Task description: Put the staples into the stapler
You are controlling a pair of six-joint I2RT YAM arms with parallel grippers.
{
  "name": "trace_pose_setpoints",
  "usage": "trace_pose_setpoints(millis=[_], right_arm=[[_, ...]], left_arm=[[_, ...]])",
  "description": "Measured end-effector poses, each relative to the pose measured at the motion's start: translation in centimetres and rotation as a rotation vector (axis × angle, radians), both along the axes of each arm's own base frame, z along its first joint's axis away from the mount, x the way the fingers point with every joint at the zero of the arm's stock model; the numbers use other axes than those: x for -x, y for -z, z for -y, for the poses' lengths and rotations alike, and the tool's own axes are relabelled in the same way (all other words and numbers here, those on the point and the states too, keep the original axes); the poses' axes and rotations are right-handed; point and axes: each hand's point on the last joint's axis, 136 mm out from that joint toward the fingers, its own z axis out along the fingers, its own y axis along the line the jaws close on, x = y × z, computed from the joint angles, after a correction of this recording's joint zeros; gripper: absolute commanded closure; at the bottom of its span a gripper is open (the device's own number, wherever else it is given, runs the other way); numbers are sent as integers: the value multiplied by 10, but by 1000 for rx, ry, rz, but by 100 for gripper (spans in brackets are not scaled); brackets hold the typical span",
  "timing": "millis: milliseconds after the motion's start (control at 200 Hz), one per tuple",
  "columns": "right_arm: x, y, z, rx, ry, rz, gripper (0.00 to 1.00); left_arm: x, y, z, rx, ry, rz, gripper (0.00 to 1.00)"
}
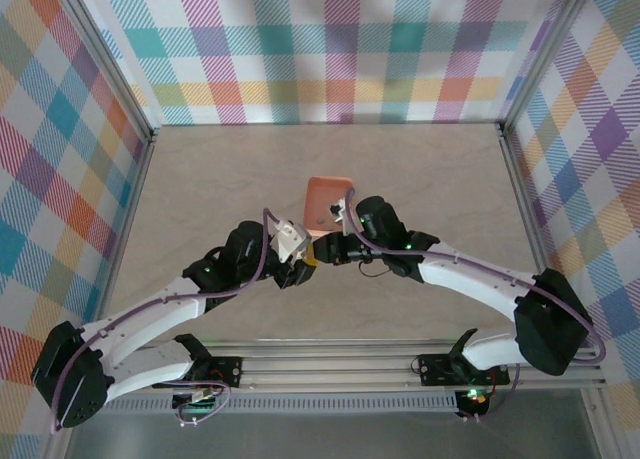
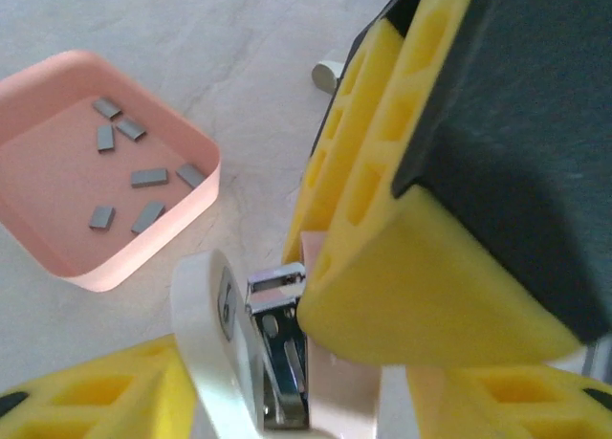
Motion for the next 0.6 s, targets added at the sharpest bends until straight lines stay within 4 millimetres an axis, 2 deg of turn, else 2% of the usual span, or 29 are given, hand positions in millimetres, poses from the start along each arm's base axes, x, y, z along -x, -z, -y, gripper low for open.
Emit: trace_pose_setpoints(millis=[60, 275, 365, 515, 600], right_arm=[[0, 1, 7, 28, -7, 36, 87], [5, -18, 32, 101, -139, 309, 92], [16, -18, 38, 142, -243, 419, 92], [35, -2, 48, 234, -443, 537, 93], [43, 3, 52, 266, -535, 591, 93]], left_arm=[[2, -5, 0, 12, 11, 8, 24], [21, -8, 4, -8, 127, 4, 22], [27, -10, 5, -25, 178, 14, 24], [36, -21, 9, -57, 283, 73, 30], [40, -25, 13, -78, 355, 109, 37]])
